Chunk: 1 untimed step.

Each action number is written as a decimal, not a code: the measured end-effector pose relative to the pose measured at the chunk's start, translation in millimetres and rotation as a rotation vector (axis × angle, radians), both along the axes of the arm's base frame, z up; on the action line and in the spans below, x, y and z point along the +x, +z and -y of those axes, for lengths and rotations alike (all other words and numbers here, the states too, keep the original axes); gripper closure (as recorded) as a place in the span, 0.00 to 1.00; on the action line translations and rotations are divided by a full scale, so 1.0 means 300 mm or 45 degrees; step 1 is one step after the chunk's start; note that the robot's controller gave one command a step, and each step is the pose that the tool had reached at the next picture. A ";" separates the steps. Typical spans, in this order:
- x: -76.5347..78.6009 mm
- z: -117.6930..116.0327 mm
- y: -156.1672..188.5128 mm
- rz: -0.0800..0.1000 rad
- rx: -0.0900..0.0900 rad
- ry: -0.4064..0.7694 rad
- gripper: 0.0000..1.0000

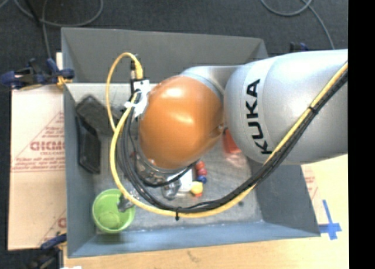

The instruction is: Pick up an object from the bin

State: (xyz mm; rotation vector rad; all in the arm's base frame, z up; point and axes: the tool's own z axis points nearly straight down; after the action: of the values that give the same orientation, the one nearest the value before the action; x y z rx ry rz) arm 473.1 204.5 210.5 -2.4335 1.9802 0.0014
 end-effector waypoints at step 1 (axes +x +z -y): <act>0.000 0.002 0.000 -0.001 -0.001 -0.003 0.00</act>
Offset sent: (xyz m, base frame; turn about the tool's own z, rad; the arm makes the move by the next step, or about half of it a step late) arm 0.0354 -0.0315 0.0073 -0.2088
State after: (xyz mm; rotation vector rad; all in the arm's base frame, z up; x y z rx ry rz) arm 473.2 203.8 210.4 -2.4318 1.9835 0.0012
